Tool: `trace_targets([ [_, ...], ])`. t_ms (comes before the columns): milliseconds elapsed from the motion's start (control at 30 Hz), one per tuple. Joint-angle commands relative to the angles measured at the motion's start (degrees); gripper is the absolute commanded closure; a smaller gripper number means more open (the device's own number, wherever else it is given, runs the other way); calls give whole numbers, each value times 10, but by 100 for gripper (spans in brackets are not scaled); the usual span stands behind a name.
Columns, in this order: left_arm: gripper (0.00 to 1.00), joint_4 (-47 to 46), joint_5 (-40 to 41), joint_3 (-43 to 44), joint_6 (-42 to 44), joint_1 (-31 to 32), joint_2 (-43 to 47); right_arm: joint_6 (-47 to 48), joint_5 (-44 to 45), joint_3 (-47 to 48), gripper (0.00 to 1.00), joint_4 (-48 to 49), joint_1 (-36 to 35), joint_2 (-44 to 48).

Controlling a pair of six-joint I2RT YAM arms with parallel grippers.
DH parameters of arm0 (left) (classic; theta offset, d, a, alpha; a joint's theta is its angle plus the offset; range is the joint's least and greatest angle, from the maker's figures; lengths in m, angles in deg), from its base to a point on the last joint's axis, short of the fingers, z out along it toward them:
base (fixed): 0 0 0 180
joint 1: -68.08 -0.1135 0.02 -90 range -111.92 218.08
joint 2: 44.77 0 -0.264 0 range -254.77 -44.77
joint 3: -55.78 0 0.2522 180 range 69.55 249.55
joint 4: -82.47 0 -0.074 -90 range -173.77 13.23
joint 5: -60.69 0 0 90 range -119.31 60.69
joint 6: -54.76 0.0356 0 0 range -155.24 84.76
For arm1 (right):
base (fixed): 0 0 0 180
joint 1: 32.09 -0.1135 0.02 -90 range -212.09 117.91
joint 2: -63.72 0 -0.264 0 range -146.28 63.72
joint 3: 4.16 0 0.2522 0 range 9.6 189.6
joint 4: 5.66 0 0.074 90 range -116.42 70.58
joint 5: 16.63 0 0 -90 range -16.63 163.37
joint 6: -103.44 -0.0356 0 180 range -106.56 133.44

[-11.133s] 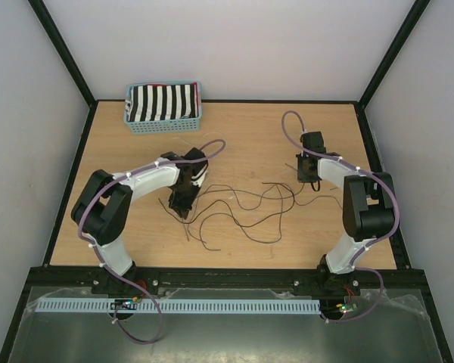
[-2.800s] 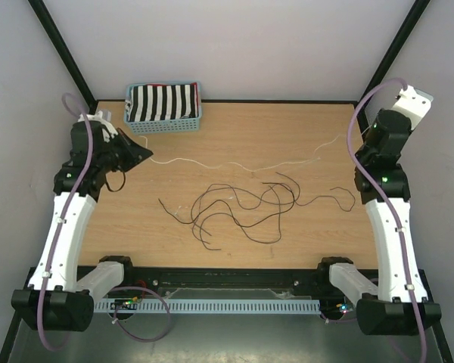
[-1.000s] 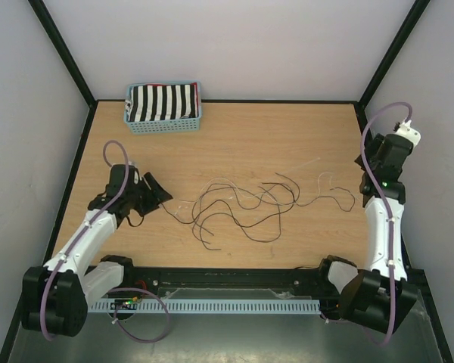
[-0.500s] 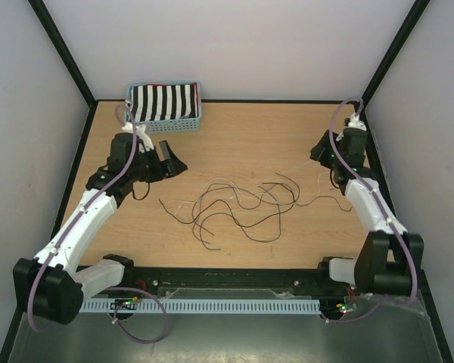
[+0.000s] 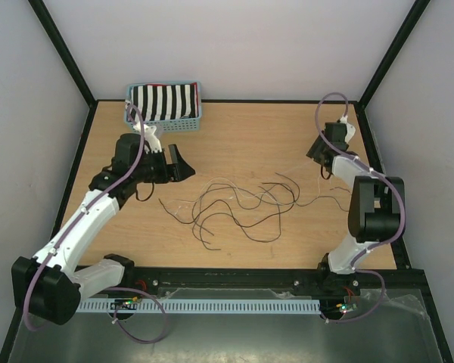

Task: Zip-tie the wires
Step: Straighten the cable at the center of the board.

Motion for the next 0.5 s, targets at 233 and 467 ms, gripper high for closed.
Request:
trace_targets([
  [233, 20, -27, -35, 13, 16, 1, 14, -20, 43, 93, 36, -17, -4, -83],
  [467, 19, -30, -39, 13, 15, 1, 6, -9, 71, 110, 36, -24, -19, -113],
])
